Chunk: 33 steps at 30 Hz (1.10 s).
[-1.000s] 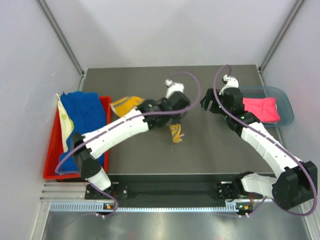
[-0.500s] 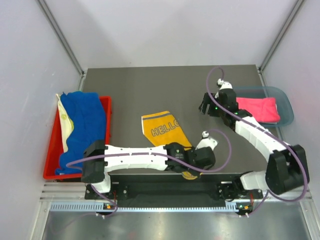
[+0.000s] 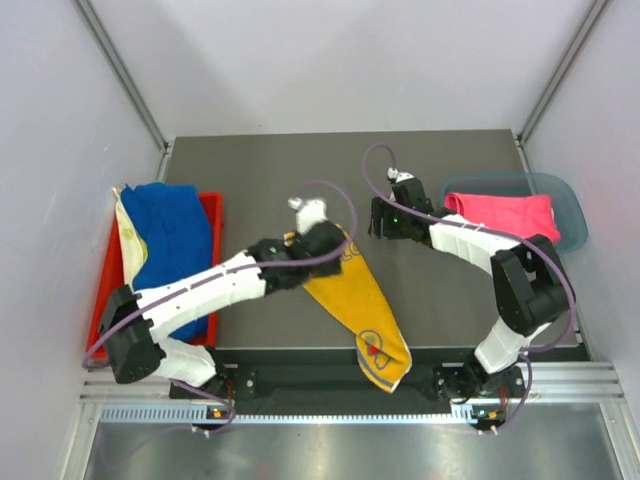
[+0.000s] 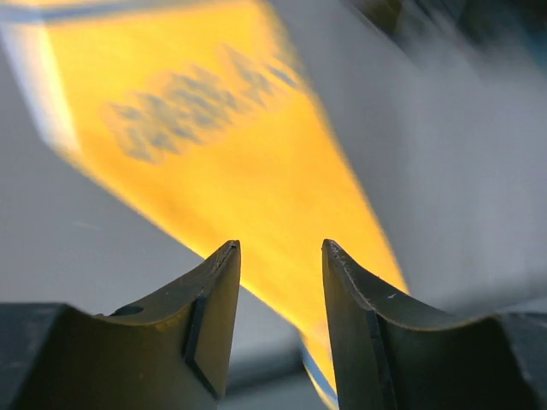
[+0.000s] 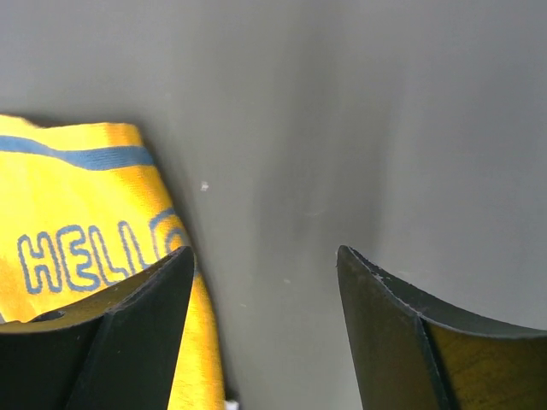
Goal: Fold and stack the towels
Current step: Move the towel to the center of the board, then flatten out the crumpled towel
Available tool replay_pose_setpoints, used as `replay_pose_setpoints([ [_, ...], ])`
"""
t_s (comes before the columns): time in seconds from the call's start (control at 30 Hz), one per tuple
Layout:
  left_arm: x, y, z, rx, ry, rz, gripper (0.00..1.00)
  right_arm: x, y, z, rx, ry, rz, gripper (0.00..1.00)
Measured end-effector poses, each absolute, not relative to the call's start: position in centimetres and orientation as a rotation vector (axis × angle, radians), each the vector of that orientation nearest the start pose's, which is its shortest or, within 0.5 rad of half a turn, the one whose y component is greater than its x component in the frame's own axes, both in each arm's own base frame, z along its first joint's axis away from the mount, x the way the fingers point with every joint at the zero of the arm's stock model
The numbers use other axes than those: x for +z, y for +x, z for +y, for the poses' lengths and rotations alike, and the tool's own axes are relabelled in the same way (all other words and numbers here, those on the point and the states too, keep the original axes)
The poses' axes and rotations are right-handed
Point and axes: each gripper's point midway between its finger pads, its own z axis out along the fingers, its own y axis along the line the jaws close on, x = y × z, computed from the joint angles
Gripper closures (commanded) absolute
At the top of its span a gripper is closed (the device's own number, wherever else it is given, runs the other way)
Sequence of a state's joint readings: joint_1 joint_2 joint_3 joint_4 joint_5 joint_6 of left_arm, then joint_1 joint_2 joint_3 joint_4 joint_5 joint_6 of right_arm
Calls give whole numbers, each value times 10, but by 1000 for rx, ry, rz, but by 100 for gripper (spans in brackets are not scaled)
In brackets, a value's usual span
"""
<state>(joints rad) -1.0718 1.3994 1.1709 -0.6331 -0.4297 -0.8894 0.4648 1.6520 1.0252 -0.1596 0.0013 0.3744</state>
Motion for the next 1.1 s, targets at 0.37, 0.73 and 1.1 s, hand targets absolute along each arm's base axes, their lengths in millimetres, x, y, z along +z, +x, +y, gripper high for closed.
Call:
replay_pose_setpoints([
  [0.37, 107, 348, -161, -99, -540, 2374, 46, 49, 361, 259, 444, -260, 2441, 34],
  [0.73, 46, 386, -165, -140, -471, 2541, 39, 32, 358, 265, 415, -281, 2473, 43],
  [1.1, 27, 395, -161, -75, -476, 2551, 48, 32, 359, 264, 401, -273, 2470, 49],
])
